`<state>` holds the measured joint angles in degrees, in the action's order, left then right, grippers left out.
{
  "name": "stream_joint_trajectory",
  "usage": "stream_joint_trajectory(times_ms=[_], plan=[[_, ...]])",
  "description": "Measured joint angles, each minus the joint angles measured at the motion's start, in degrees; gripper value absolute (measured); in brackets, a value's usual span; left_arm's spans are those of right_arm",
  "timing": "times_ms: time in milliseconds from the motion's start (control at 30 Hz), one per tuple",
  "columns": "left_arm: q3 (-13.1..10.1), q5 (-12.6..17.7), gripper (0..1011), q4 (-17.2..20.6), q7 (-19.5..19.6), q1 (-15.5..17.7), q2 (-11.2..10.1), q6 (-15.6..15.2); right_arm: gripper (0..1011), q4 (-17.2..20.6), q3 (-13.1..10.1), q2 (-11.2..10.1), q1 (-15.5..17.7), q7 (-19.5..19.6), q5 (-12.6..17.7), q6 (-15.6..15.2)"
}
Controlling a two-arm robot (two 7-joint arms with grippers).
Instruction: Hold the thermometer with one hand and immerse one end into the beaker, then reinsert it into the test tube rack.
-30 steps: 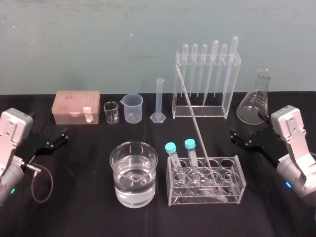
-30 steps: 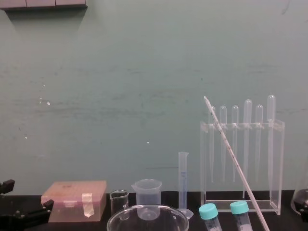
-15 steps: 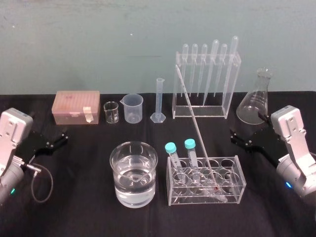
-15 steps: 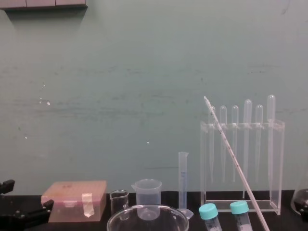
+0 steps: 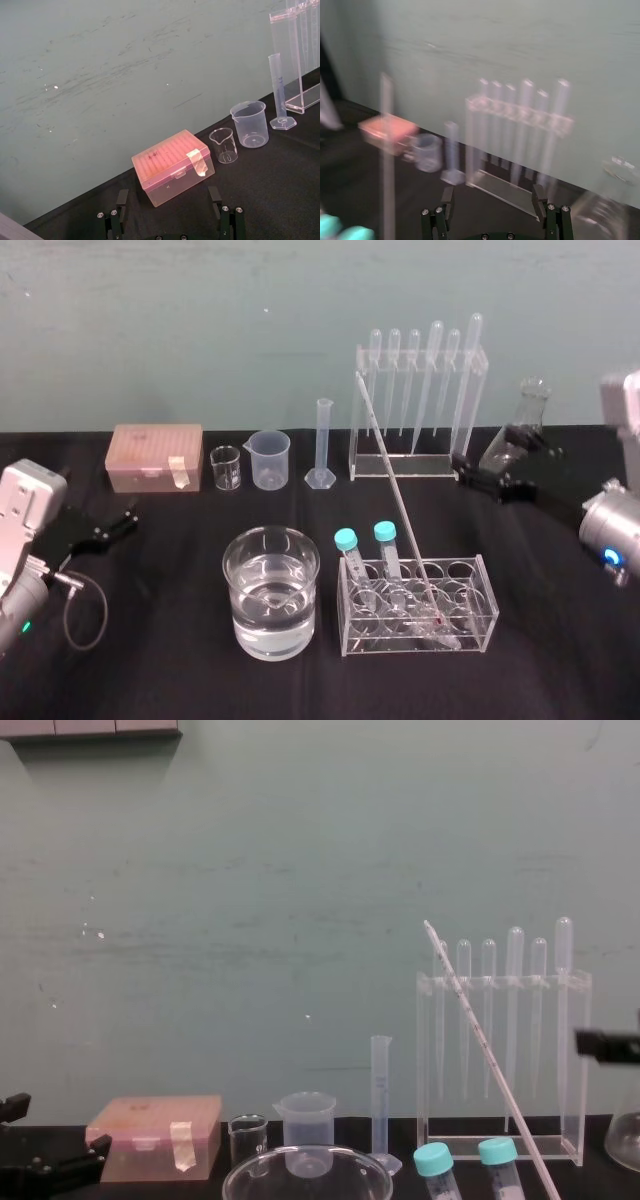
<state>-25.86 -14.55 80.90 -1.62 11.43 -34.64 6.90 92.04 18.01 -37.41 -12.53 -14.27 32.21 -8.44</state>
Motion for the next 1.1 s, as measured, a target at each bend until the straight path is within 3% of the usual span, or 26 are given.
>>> stream_joint_trajectory(times_ms=[233, 400, 600, 833, 1100], plan=[[0.0, 0.0, 1008, 0.0, 0.0, 0.0, 0.0, 0.0, 1003, 4.1, -0.8, -0.8, -3.3, -8.0, 6.9, -8.7], [0.0, 0.0, 1008, 0.0, 0.0, 0.0, 0.0, 0.0, 1003, 3.6, 1.5, -0.6, -7.2, -11.6, 10.3, -13.5], [0.0, 0.0, 1008, 0.0, 0.0, 0.0, 0.0, 0.0, 1003, 0.3, 6.3, 0.9, -12.6, -12.7, 9.5, -16.9], [0.0, 0.0, 1008, 0.0, 0.0, 0.0, 0.0, 0.0, 1003, -3.0, 10.8, 2.6, -17.3, -13.3, 7.5, -18.0], [0.0, 0.0, 1008, 0.0, 0.0, 0.0, 0.0, 0.0, 1003, -4.4, 13.5, 3.2, -19.6, -13.0, 6.0, -17.9]])
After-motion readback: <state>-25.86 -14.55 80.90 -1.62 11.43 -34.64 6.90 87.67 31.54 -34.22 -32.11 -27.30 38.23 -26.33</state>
